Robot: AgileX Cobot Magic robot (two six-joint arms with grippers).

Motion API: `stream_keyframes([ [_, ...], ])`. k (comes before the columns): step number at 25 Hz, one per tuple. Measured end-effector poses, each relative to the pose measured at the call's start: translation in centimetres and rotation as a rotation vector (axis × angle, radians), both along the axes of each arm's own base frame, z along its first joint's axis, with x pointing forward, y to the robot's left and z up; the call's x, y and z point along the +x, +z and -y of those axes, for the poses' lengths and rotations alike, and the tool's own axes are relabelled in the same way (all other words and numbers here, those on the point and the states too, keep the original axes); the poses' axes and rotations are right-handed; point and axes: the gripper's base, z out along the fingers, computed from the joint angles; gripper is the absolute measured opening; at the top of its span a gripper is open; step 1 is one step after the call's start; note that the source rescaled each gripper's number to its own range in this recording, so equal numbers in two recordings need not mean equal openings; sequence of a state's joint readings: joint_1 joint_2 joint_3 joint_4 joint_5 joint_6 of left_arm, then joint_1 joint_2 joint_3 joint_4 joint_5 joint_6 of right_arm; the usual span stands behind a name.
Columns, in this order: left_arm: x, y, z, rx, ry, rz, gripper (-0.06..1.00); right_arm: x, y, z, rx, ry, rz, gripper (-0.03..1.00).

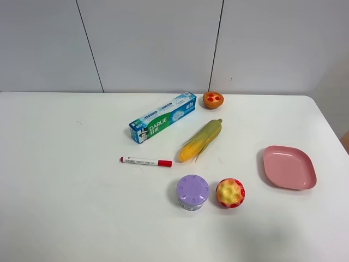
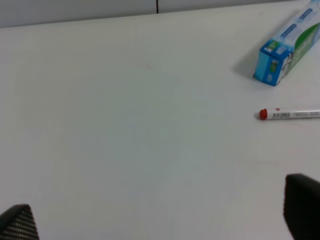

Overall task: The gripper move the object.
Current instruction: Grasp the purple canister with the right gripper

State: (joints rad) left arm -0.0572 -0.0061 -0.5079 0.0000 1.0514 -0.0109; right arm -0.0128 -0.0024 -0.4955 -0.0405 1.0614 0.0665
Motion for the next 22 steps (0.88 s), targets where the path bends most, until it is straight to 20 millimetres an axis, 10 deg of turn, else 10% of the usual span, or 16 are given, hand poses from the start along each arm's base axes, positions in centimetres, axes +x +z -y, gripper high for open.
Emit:
stream_keyframes([
  [10,0.0,0.0,0.0,0.0,0.0,0.0,1.0,0.8,0.0,-0.3,0.025,0.044,-0.053,1.0],
  [22,0.0,0.0,0.0,0.0,0.0,0.0,1.0,13.0,3.4,-5.3,0.114,0.44,-0.51,1.0],
])
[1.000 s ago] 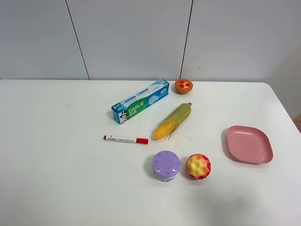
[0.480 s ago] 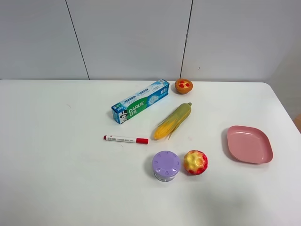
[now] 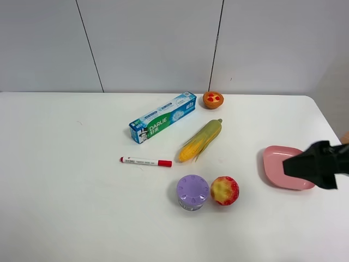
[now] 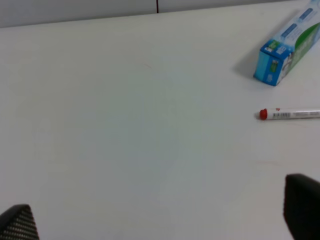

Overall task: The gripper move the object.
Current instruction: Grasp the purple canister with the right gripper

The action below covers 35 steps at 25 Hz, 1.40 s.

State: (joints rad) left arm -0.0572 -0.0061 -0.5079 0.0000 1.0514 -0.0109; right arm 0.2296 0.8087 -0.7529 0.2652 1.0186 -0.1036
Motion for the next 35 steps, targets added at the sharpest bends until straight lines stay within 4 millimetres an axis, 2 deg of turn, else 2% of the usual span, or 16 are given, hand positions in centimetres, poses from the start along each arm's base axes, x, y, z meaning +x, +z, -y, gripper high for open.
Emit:
stream_keyframes([
  [5,0.0,0.0,0.0,0.0,0.0,0.0,1.0,3.9,0.0,-4.2,-0.032,0.172,-0.09,1.0],
  [10,0.0,0.0,0.0,0.0,0.0,0.0,1.0,7.0,-2.0,-9.1,-0.118,0.319,-0.162,1.0],
  [13,0.0,0.0,0.0,0.0,0.0,0.0,1.0,8.6,-3.3,-11.7,-0.19,0.389,-0.188,1.0],
  [18,0.0,0.0,0.0,0.0,0.0,0.0,1.0,10.5,-4.3,-15.0,-0.318,0.566,-0.157,1.0],
  [24,0.0,0.0,0.0,0.0,0.0,0.0,1.0,11.3,-5.6,-15.9,-0.395,0.73,-0.151,1.0],
  [28,0.0,0.0,0.0,0.0,0.0,0.0,1.0,11.7,-8.1,-16.9,-0.417,0.791,-0.213,1.0],
  [29,0.0,0.0,0.0,0.0,0.0,0.0,1.0,11.7,-8.1,-16.9,-0.417,0.791,-0.213,1.0],
  [35,0.0,0.0,0.0,0.0,0.0,0.0,1.0,12.0,-11.1,-17.8,-0.424,0.81,-0.302,1.0],
])
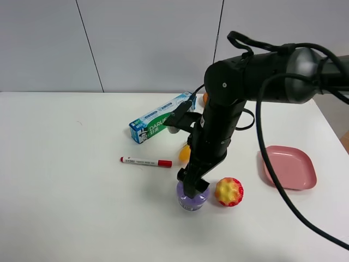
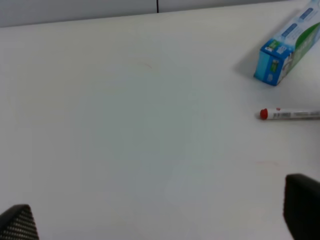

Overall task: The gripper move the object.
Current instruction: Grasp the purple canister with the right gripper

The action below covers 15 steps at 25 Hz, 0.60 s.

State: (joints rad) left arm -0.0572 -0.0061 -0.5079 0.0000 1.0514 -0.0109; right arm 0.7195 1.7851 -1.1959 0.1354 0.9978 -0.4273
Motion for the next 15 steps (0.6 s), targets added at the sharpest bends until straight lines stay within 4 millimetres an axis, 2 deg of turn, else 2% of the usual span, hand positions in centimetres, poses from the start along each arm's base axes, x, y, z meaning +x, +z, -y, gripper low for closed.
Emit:
stream_keyframes([
  [10,0.0,0.0,0.0,0.0,0.0,0.0,1.0,0.9,-4.2,-0.8,-0.054,0.0,-0.049,1.0],
  [15,0.0,0.0,0.0,0.0,0.0,0.0,1.0,0.9,-5.2,-1.0,-0.078,0.014,-0.058,1.0],
])
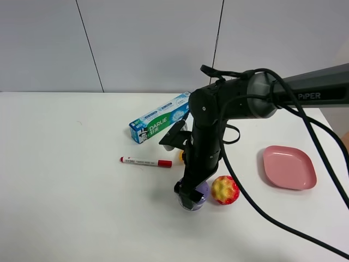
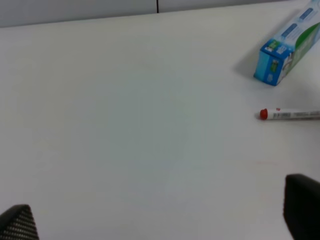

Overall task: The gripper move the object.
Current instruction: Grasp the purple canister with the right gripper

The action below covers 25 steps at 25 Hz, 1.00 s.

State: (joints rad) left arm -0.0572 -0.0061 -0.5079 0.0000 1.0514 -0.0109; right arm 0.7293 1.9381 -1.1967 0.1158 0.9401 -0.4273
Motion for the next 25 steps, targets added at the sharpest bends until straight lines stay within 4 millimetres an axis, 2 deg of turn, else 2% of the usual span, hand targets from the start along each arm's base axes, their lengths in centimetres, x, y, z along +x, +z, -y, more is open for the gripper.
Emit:
stream_keyframes([
  [6,0.0,0.0,0.0,0.0,0.0,0.0,1.0,0.1,-1.5,0.0,-0.03,0.001,-0.028,1.0],
  [13,0.0,0.0,-0.1,0.005,0.004,0.0,1.0,0.3,-2.0,-0.2,-0.023,0.0,-0.012,1.0],
  [16,0.0,0.0,-0.1,0.005,0.004,0.0,1.0,0.4,-2.2,-0.2,-0.024,0.0,-0.012,0.89],
  [20,0.0,0.0,-0.1,0.005,0.004,0.0,1.0,0.4,-3.0,-0.2,-0.04,0.001,-0.027,0.8],
  [21,0.0,0.0,-0.1,0.005,0.004,0.0,1.0,0.4,-3.2,-0.2,-0.043,-0.003,-0.03,0.72],
  [22,0.0,0.0,-0.1,0.005,0.004,0.0,1.0,0.4,-3.4,-0.2,-0.045,-0.007,-0.035,0.59],
  [23,0.0,0.0,-0.1,0.005,0.004,0.0,1.0,0.4,-3.5,-0.3,-0.045,-0.008,-0.036,0.43],
  [24,0.0,0.0,-0.1,0.005,0.004,0.0,1.0,0.4,-3.5,-0.3,-0.042,-0.01,-0.032,0.17],
  [25,0.0,0.0,-0.1,0.005,0.004,0.0,1.0,0.5,-3.5,-0.3,-0.04,-0.017,-0.03,0.0],
])
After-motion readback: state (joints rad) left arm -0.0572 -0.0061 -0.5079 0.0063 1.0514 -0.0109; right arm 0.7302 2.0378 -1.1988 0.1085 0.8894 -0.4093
